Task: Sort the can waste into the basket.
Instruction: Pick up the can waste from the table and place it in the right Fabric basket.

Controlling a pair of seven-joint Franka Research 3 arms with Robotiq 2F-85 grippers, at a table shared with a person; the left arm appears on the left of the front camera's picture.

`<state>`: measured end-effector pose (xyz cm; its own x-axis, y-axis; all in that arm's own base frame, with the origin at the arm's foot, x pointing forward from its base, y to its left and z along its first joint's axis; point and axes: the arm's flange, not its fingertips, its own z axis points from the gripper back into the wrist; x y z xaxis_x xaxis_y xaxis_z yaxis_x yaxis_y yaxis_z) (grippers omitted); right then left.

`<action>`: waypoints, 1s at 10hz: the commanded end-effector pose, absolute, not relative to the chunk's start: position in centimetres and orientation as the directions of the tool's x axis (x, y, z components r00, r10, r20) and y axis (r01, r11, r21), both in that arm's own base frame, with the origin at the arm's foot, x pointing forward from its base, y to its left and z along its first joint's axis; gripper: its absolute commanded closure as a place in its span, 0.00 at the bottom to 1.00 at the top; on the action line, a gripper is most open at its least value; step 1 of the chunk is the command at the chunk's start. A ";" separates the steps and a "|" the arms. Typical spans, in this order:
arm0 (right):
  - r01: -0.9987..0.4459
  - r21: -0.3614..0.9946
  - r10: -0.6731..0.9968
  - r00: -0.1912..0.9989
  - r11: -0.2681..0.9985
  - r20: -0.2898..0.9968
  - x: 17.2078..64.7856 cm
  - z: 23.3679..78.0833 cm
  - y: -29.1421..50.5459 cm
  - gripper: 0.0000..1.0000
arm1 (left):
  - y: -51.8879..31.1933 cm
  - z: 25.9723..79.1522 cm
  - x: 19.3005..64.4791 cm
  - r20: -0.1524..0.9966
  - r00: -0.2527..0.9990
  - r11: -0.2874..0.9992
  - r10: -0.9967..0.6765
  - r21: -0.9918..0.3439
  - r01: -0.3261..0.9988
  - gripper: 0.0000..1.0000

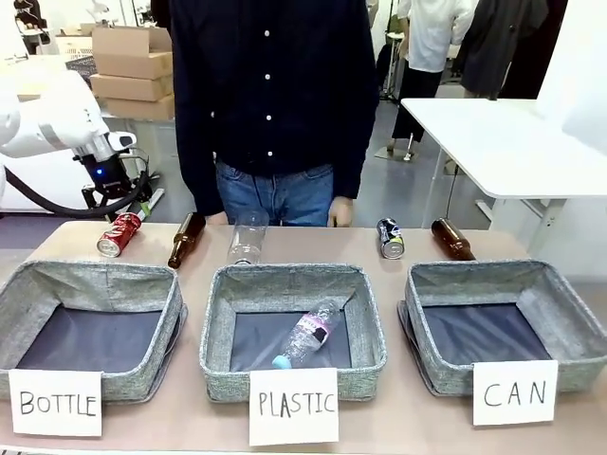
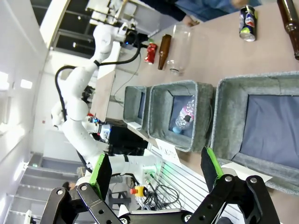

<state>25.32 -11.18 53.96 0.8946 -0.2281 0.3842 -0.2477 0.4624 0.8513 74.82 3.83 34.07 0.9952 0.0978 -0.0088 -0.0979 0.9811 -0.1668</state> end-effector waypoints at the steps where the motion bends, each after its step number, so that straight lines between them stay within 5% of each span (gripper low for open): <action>1: -0.279 0.848 -0.224 0.884 0.451 0.410 25.5 54.1 -11.1 0.00 | 3.3 33.6 75.5 -0.106 0.993 0.992 0.057 -0.105 -0.068 0.00; 6: -0.279 0.848 -0.224 0.884 0.451 0.410 25.5 54.1 -11.1 0.00 | 3.5 32.4 74.7 -0.117 0.993 0.995 0.034 -0.088 -0.045 0.00; 7: -0.279 0.848 -0.224 0.884 0.451 0.410 25.5 54.1 -11.1 0.00 | 3.4 32.3 74.7 -0.132 0.991 0.994 0.017 -0.100 -0.031 0.59; 8: -0.279 0.848 -0.224 0.884 0.451 0.410 25.5 54.1 -11.1 0.00 | 3.3 32.1 74.7 -0.135 0.991 0.994 0.017 -0.103 -0.032 0.58; 9: -0.279 0.848 -0.224 0.884 0.451 0.410 25.5 54.1 -11.1 0.00 | 3.4 31.9 74.6 -0.139 0.990 0.995 0.018 -0.095 -0.032 1.00; 10: -0.279 0.848 -0.224 0.884 0.451 0.410 25.5 54.1 -11.1 0.00 | 3.3 31.8 74.5 -0.138 0.990 0.995 0.016 -0.099 -0.030 1.00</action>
<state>25.24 -11.19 53.95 0.8955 -0.2258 0.3834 -0.2488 0.4602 0.8523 74.04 3.24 31.65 0.9903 0.0368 -0.1342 -0.0499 0.9942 -0.0950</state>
